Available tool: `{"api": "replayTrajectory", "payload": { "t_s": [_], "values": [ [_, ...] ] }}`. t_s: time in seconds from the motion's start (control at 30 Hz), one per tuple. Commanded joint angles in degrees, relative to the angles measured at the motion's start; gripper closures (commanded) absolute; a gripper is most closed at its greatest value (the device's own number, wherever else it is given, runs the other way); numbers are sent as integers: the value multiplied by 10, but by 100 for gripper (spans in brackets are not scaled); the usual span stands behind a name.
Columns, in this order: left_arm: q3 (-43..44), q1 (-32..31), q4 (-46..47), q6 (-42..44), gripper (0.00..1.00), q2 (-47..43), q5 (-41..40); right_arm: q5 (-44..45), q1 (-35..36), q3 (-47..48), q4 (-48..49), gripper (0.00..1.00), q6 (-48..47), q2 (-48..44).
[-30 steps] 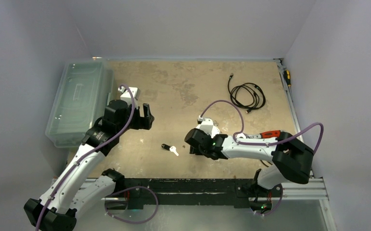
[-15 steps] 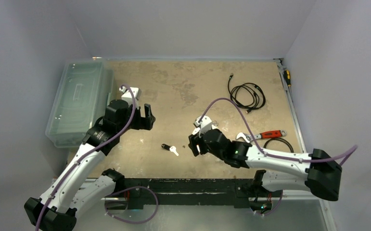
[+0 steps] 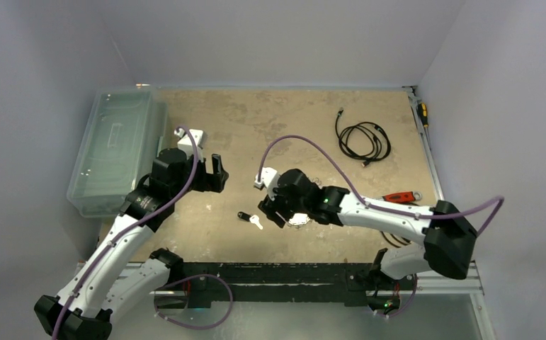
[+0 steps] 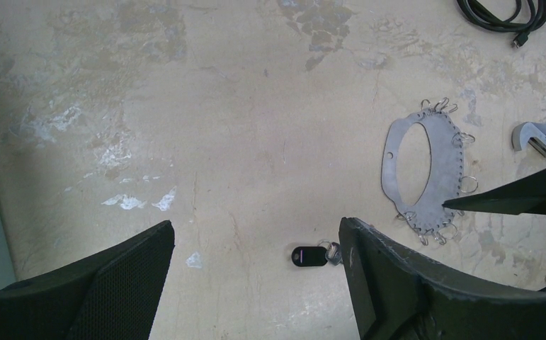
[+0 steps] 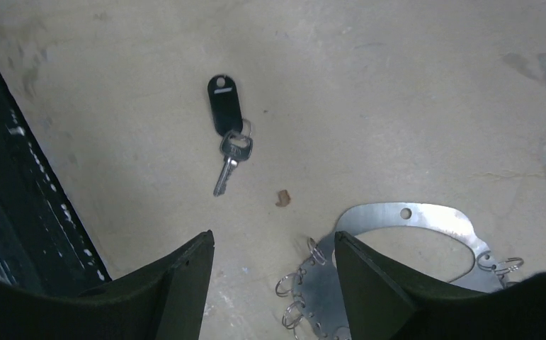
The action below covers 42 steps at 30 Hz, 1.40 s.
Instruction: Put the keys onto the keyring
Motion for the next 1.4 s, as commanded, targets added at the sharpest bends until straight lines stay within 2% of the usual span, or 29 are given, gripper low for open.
{"api": "replayTrajectory", "payload": {
  "t_s": [0.0, 0.2, 0.33, 0.37, 0.5, 0.77, 1.17, 1.37],
  "values": [
    [0, -3, 19, 8, 14, -7, -3, -35, -1, 62, -94, 33, -73, 50],
    [0, -10, 19, 9, 14, -1, 2, -18, -6, 99, -177, 36, -123, 75],
    [0, -14, 18, 9, 15, -7, -1, -29, -34, 99, -188, 51, -140, 80],
    [0, -15, 17, 9, 15, -8, -2, -30, -39, 98, -188, 52, -145, 83],
    [1, -15, 16, 8, 15, -10, -5, -27, -53, 97, -193, 51, -156, 104],
    [3, -15, 14, 6, 16, -8, -5, -88, -56, 105, -162, 52, -173, 126],
    [3, -24, 13, 6, 16, -4, -7, -68, -62, 109, -136, 55, -181, 187],
    [5, -29, 12, 5, 16, -5, -11, -58, -62, 107, -127, 60, -181, 195]
  ]
}}
